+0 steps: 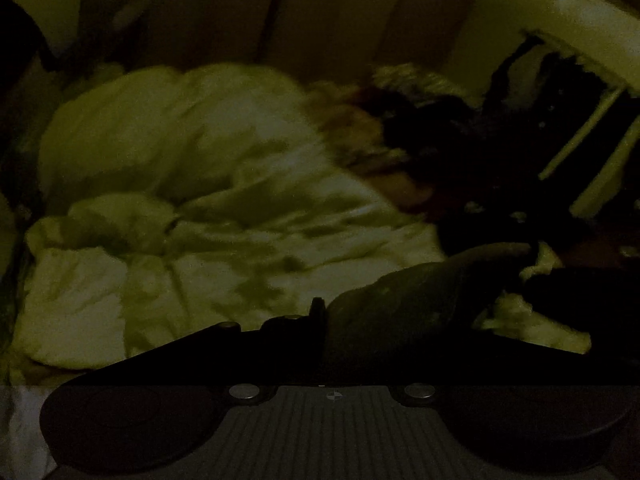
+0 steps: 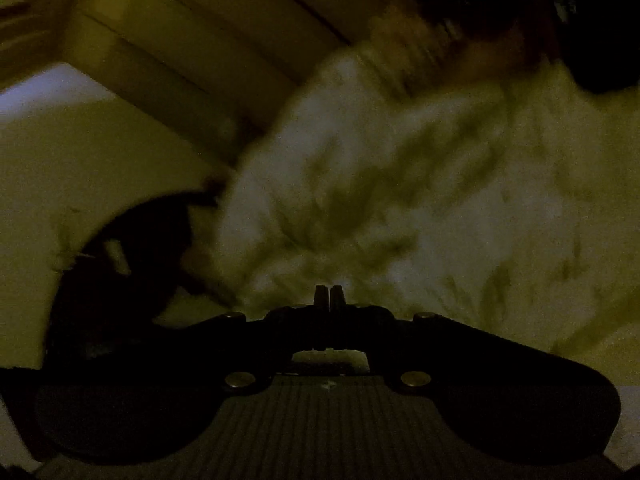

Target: Fold small clothes

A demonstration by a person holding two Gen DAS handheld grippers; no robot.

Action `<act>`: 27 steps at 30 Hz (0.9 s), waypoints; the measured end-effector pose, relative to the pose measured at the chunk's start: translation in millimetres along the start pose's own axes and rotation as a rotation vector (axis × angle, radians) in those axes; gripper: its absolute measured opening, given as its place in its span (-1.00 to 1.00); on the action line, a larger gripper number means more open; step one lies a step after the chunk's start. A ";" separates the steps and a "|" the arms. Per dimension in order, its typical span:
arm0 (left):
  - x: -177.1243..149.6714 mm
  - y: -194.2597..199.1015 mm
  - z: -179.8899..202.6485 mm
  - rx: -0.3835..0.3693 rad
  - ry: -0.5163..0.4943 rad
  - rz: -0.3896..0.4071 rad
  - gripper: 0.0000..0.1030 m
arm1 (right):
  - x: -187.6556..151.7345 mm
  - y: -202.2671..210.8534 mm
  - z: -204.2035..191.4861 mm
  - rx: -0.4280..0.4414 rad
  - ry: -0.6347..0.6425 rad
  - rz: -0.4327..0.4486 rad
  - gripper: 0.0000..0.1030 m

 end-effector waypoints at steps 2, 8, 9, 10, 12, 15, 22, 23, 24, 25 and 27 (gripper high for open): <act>6.2 20.0 18.9 -0.052 0.017 0.030 0.40 | 14.9 29.5 -22.3 0.034 0.101 -0.004 -0.97; 35.9 71.4 63.0 -0.074 -0.032 0.154 0.39 | 1.7 47.0 -15.7 -0.090 0.224 -0.154 0.00; 42.1 79.0 70.2 -0.078 -0.046 0.179 0.39 | -7.4 46.1 -10.0 -0.106 0.221 -0.194 0.01; 48.5 86.1 77.0 -0.088 -0.052 0.197 0.40 | -17.8 47.7 -8.7 -0.103 0.247 -0.228 0.00; 57.1 97.7 91.1 -0.106 -0.084 0.226 0.39 | -32.0 62.8 -13.6 -0.096 0.307 -0.188 0.00; 59.4 111.2 111.4 -0.136 -0.136 0.246 0.39 | -33.0 87.9 -24.3 -0.112 0.393 -0.045 0.29; 53.4 117.1 139.7 -0.235 -0.134 0.228 0.40 | -23.4 100.8 -58.3 -0.201 0.895 0.051 0.42; 52.0 115.5 142.9 -0.237 -0.139 0.226 0.40 | -24.6 100.1 -58.3 -0.185 0.890 0.057 0.35; 50.4 114.7 145.0 -0.237 -0.146 0.216 0.40 | -22.2 100.9 -57.8 -0.123 0.844 0.037 -0.40; 47.9 114.0 146.8 -0.242 -0.153 0.199 0.40 | -19.8 104.6 -58.9 -0.101 0.812 0.024 -0.87; 41.8 114.4 145.4 -0.259 -0.148 0.171 0.40 | -16.9 120.7 -61.1 -0.070 0.758 0.033 -0.93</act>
Point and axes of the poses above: each gripper's, at about its wrist camera, not at the fingertips, and y roughly against the way its jaws point, z to its right, x to its top, the point moved 3 cm from there along -y, roughly the way its jaws point, and after that the axes turned 6 degrees about -y, right-handed, at the moved point
